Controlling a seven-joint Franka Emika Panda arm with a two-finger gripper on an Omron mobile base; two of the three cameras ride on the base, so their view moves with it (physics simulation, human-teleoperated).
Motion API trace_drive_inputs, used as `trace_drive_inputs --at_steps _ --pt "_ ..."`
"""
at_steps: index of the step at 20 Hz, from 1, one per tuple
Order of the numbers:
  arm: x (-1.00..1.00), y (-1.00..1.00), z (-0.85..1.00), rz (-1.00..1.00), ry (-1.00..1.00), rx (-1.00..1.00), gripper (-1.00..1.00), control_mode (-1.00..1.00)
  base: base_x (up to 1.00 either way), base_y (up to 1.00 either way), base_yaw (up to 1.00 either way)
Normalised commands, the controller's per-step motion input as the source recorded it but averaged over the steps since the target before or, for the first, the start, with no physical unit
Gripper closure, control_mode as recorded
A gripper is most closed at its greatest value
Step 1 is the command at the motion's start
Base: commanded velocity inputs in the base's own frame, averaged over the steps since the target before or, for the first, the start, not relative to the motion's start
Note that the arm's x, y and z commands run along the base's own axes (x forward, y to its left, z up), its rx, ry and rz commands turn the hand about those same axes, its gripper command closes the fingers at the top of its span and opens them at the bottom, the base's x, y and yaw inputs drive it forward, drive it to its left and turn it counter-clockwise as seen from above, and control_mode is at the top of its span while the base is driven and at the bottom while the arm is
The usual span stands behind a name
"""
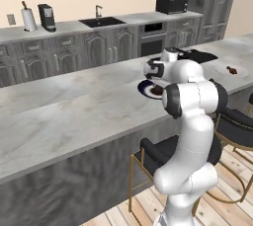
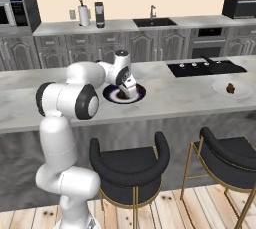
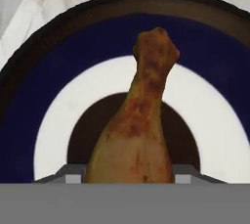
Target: Take the chicken drumsticks from the pan and place one on each plate on the dining counter.
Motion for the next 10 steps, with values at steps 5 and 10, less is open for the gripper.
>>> trace_drive_inputs --at_steps 5,10 --pt "0.00 0.12 0.19 0.00 0.00 -0.03 -1.00 -1.00 0.00 0.00 0.00" --pt "-0.47 -0.01 0.84 0.00 0.00 -0.05 -1.00 -1.00 0.00 0.00 0.00"
